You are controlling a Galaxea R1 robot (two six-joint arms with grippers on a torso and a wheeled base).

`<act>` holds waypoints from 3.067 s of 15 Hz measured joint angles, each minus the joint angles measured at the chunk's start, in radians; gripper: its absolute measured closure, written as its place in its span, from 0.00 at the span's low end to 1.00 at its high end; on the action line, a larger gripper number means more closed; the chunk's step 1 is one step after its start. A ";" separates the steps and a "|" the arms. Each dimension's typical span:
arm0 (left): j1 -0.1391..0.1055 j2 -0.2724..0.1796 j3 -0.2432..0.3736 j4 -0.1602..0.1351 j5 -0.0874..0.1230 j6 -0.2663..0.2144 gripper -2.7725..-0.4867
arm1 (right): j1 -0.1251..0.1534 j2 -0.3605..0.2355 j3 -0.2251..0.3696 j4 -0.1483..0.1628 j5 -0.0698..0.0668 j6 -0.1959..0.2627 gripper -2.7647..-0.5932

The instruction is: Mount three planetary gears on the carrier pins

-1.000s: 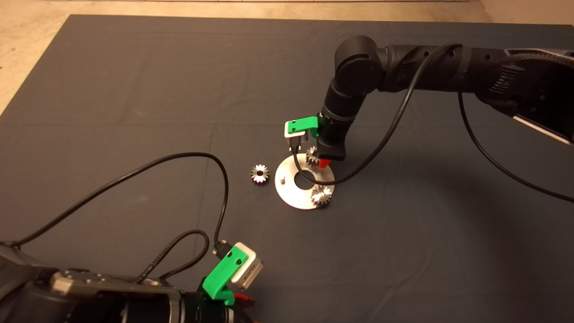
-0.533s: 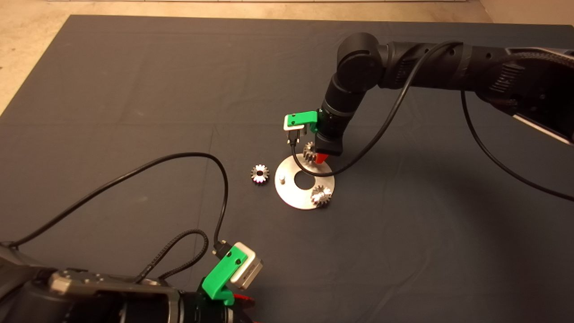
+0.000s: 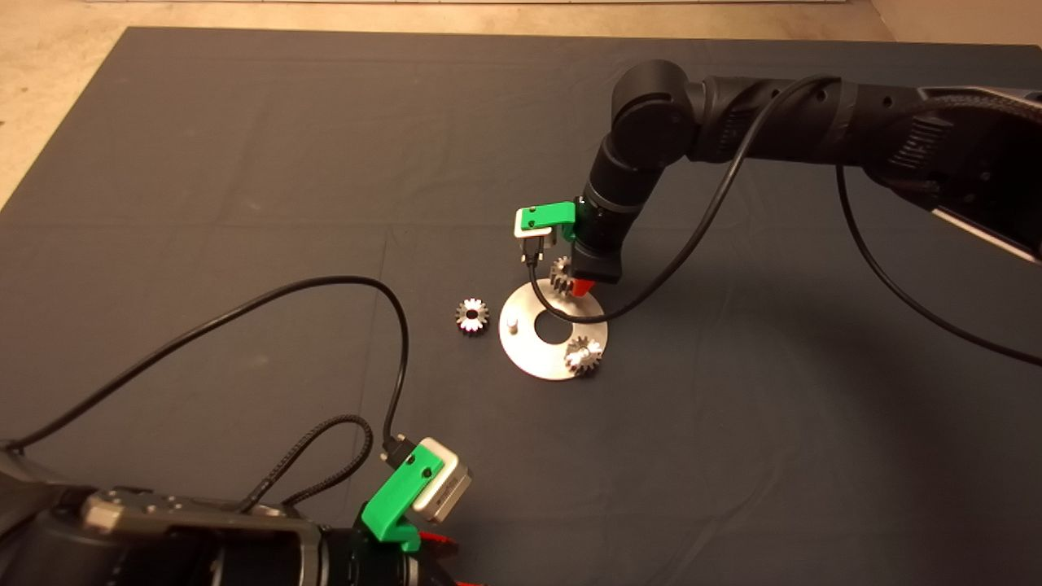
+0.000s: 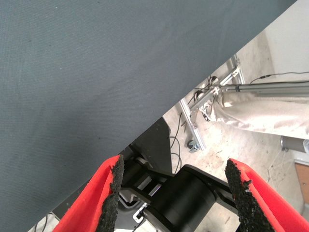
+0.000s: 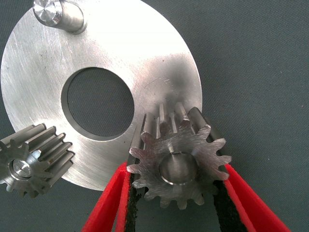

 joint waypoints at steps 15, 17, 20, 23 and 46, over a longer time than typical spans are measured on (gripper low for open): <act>-0.011 -0.035 0.000 0.002 -0.042 0.000 0.57 | -0.001 -0.042 0.068 -0.008 -0.056 0.001 0.83; -0.011 -0.035 0.000 0.002 -0.042 0.000 0.57 | -0.003 -0.058 0.088 -0.007 -0.061 0.000 0.83; -0.011 -0.035 0.000 0.002 -0.042 0.000 0.57 | -0.003 -0.058 0.087 -0.009 -0.063 0.001 0.83; -0.011 -0.035 0.000 0.002 -0.043 0.001 0.57 | -0.003 -0.054 0.086 -0.009 -0.062 0.001 0.83; -0.014 -0.024 0.000 0.002 -0.060 0.000 0.57 | 0.054 -0.005 -0.009 -0.008 -0.015 0.000 0.82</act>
